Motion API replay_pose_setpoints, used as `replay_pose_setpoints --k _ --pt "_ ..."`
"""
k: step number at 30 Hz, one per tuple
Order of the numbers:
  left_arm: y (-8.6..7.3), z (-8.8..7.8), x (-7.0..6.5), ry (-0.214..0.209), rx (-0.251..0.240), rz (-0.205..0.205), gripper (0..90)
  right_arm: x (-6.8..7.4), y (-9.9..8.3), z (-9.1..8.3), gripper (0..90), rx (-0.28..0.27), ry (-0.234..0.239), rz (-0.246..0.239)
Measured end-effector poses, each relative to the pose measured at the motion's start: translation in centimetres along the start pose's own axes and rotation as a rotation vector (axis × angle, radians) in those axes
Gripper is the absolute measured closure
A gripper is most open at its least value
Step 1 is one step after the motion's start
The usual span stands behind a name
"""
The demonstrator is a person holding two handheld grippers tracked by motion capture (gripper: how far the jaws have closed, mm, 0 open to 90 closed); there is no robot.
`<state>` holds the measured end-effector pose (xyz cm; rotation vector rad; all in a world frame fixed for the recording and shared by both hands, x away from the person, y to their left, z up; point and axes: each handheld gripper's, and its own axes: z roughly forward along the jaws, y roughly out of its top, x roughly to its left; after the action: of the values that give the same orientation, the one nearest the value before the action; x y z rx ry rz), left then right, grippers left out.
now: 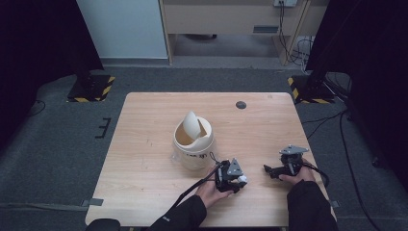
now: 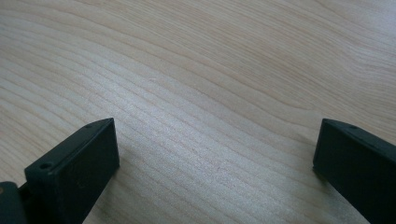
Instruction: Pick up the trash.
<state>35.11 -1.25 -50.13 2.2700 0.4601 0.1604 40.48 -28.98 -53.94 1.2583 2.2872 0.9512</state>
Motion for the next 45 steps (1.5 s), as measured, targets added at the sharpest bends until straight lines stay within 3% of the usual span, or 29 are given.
replay_pose_setpoints --k 11,15,23,31,37,45 --pt "0.3 -6.0 -0.3 0.014 -0.122 0.003 64.4 0.0 0.0 0.0 0.5 0.0 0.0 0.0" --pt "-0.2 -8.0 -0.3 0.021 -0.169 -0.015 64.2 0.0 0.0 0.0 0.5 0.002 0.0 0.0" --pt "-1.6 -10.8 -0.3 0.042 -0.218 -0.029 64.0 0.0 0.0 0.0 0.5 0.002 0.0 0.001" --pt "-3.5 -14.6 0.9 0.108 -0.276 -0.071 63.4 0.0 0.0 0.0 0.5 0.002 0.0 0.0" --pt "-5.2 -17.2 2.0 0.125 -0.33 -0.128 63.8 0.0 0.0 0.0 0.5 0.002 0.0 0.0" --pt "-5.7 -20.4 3.4 0.174 -0.402 -0.168 64.3 0.0 0.0 0.0 0.5 0.002 0.0 0.001"
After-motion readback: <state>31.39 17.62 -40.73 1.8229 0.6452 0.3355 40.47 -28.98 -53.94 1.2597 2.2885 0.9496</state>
